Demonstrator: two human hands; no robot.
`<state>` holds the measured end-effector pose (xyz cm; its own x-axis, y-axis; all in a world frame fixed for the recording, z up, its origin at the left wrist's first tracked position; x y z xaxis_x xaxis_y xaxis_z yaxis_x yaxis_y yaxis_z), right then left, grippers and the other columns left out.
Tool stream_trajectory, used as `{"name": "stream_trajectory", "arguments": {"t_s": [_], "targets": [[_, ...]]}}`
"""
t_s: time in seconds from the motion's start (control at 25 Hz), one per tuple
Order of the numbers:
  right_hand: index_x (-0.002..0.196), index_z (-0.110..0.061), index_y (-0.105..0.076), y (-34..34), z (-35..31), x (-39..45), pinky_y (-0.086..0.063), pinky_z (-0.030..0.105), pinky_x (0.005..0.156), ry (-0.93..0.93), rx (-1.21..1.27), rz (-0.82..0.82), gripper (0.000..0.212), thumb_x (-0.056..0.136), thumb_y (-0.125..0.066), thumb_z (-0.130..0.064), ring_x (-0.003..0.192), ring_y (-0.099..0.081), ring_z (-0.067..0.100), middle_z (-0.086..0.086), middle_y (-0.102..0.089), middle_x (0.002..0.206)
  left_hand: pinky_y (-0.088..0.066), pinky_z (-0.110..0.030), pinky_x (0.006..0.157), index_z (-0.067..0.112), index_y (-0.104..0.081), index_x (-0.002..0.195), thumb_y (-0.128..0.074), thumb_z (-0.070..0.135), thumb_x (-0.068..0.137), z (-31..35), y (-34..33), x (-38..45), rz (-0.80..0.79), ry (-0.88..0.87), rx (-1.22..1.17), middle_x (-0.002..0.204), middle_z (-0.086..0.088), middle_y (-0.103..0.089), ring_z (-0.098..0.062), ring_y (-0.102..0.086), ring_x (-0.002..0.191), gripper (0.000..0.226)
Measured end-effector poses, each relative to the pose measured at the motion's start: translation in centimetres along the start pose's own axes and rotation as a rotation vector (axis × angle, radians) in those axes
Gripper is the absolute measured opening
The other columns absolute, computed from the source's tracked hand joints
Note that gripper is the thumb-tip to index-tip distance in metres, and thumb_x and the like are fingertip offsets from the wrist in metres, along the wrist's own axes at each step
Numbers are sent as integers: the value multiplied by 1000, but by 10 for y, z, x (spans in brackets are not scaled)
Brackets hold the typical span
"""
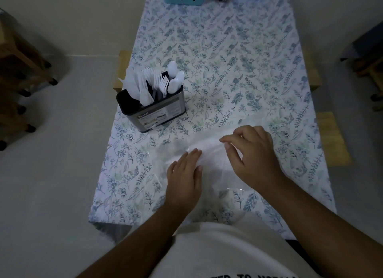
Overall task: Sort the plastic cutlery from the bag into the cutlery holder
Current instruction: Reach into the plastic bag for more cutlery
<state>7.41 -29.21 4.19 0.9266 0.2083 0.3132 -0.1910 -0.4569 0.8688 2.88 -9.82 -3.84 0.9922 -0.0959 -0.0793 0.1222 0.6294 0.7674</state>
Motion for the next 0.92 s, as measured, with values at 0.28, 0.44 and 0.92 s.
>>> {"name": "stream_trajectory", "arguments": {"t_s": [0.28,0.44,0.92], "targets": [[119,-23,-72,-32,8,-28,-26,46,119,-131,-125,-291,38,84,-58,-31,119,-57,25,0,-67,116,-26,-45,120,25,-53,141,-36,38,102,-4,12,3,0,-148,157,149,5,-52,-14,-38,144,45],[125,-16,-63,-49,7,-39,-20,46,124,-128,-166,-252,31,95,-59,-23,112,-63,25,3,-71,109,-6,-49,125,26,-31,155,-24,49,100,-31,21,-15,-4,59,347,165,3,-22,-22,-8,156,60],[97,-18,-79,6,-37,8,-40,39,93,40,-88,84,13,89,-71,-12,89,-63,28,-1,-75,89,0,-39,127,26,-9,161,-24,30,102,-21,-2,-7,-144,170,-211,169,8,-2,-13,10,154,61]]}}
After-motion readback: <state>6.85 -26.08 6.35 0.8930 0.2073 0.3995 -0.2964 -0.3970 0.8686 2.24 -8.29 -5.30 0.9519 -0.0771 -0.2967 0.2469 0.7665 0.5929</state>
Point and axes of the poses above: each hand's wrist, its own x-axis towards the middle knuckle, its own y-axis out of the back of the hand, z = x × y, the point moved 2 cm from there along x, towards the middle knuckle
